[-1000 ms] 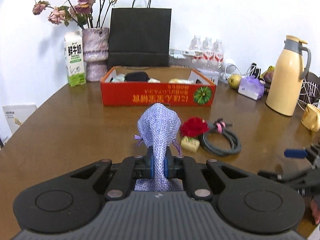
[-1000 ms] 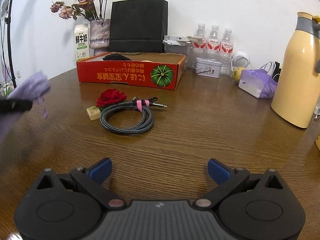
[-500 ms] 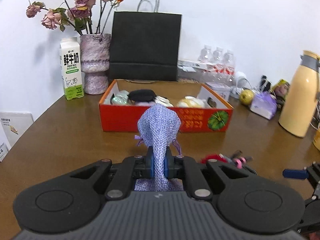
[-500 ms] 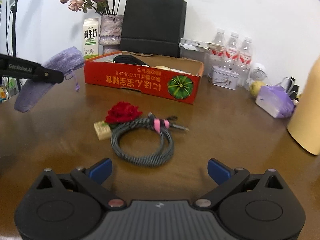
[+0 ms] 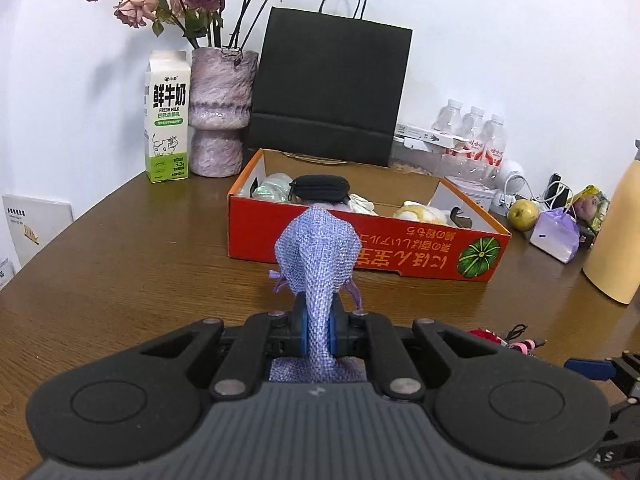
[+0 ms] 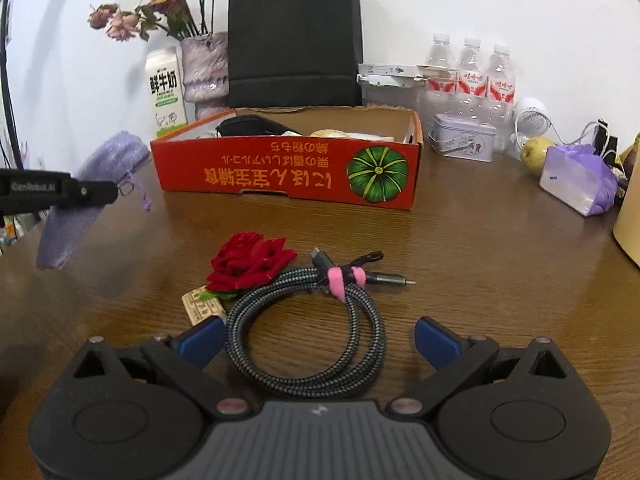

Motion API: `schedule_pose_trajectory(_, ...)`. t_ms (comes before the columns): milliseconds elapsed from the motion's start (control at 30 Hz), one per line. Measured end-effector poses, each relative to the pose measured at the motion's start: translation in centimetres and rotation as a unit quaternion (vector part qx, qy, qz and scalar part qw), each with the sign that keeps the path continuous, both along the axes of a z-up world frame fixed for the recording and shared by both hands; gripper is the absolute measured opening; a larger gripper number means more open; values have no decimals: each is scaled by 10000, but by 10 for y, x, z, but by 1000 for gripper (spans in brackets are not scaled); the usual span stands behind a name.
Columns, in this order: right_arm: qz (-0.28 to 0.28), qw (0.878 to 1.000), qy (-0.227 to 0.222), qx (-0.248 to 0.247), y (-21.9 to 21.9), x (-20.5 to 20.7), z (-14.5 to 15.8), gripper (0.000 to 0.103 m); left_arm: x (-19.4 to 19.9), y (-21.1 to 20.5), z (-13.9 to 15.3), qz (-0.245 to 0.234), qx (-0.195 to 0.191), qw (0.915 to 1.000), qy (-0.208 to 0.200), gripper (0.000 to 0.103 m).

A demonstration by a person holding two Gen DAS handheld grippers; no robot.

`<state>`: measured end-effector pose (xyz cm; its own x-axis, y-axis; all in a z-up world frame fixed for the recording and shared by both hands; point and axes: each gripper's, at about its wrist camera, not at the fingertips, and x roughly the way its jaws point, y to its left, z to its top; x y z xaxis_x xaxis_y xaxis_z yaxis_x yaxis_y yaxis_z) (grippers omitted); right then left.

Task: Organize objects
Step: 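Grasp the black braided cable with pink tie with right tool while left tool holds lavender bag, then carry the lavender bag and black cable over the red box with both tools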

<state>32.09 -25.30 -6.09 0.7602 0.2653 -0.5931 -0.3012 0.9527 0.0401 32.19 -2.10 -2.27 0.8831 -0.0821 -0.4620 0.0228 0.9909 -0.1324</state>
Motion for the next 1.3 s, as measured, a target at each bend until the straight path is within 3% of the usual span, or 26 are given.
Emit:
schedule_pose_trajectory(267, -106, 9994, 262, -206, 19, 32, -6, 103, -2, -2, -1, -43, 4, 10000, 38, 10)
schedule_pose_trajectory(333, -150, 9995, 200, -182, 21, 35, -5, 87, -2, -2, -2, -44, -4, 10000, 65, 10)
schedule_pose_trajectory(467, -261, 9994, 104, -191, 20, 26, -4, 87, -3, -1, -2, -50, -27, 10000, 64, 10)
schedule_pose_trajectory(800, -756, 9920, -993, -190, 11, -6, 12, 86, -6, -2, -1, -70, -2, 10000, -11, 10)
schedule_pose_trajectory(1300, -668, 9876, -1420, -33, 16, -25, 23, 86, -13, -5, 1, -67, 88, 9999, -98, 10)
